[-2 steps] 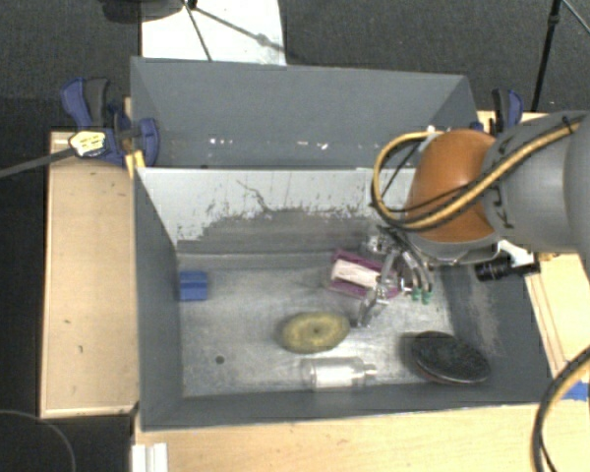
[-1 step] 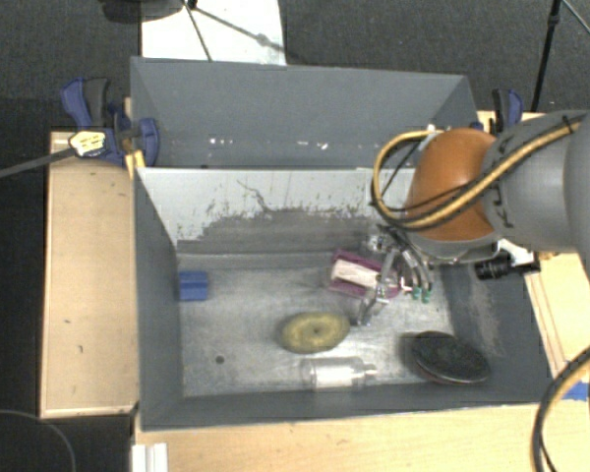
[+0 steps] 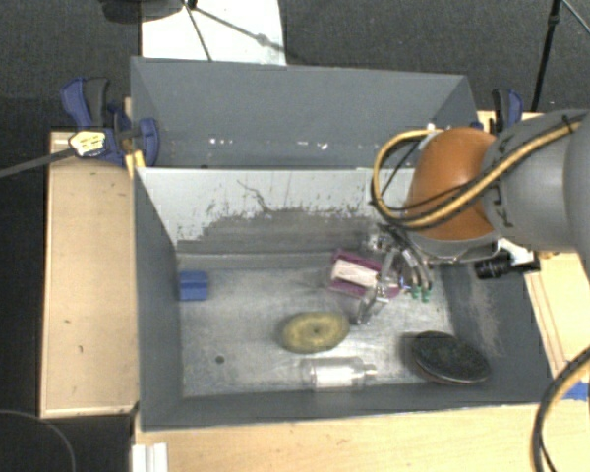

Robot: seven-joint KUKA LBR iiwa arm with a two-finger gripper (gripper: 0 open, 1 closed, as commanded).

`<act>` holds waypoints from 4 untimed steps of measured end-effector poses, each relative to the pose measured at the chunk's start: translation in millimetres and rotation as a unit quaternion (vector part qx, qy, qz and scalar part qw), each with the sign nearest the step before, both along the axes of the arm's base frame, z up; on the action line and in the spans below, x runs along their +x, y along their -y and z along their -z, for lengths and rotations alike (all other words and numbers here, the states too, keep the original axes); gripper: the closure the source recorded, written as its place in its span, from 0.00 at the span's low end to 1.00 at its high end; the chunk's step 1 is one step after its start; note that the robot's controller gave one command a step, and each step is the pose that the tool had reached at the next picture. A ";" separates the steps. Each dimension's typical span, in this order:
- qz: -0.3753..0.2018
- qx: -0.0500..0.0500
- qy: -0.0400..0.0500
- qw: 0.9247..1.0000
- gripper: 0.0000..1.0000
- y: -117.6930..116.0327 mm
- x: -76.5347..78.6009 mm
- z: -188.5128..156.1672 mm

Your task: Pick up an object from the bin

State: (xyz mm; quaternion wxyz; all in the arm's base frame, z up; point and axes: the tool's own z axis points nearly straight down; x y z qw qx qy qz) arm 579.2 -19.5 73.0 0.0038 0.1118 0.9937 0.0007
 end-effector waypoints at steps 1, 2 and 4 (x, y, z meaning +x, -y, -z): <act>0.000 0.000 0.000 1.000 0.00 -0.2 0.8 -0.3; 0.000 0.000 0.000 1.000 1.00 -0.4 1.3 -1.4; -0.001 0.000 0.000 1.000 1.00 -0.4 3.9 -61.3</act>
Offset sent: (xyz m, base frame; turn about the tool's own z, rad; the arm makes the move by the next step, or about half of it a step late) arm 0.0000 0.0000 0.0000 0.0000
